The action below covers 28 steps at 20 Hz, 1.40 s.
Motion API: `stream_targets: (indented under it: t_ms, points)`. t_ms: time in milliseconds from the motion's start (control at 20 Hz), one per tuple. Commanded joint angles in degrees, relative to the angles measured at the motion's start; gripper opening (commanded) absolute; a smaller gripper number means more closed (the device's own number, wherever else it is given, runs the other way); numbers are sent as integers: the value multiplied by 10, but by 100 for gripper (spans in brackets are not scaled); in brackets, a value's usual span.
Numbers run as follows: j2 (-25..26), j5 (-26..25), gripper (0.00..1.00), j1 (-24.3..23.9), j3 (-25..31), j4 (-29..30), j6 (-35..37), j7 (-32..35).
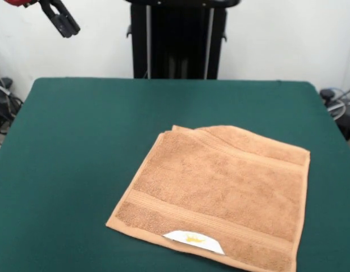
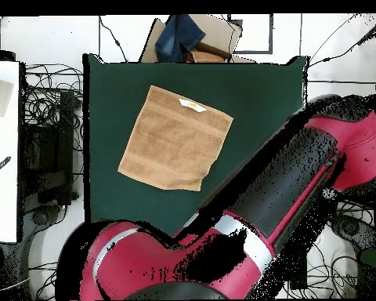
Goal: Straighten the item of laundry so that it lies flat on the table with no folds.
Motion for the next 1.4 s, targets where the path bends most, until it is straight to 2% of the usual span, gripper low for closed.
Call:
stream_targets:
  t_ms: [50, 200, 550, 950, 1400]
  points:
    - [-26, -13, 0, -13, 30, 16, -11, -96]
    - [-38, 21, 0, -21, 37, 23, 7, -46]
    - [-66, 62, 0, 4, 69, 71, -34, 25]
    - [-79, 90, 0, 28, 85, 114, -29, 48]
    - [-78, 100, 0, 52, 80, 138, -9, 36]
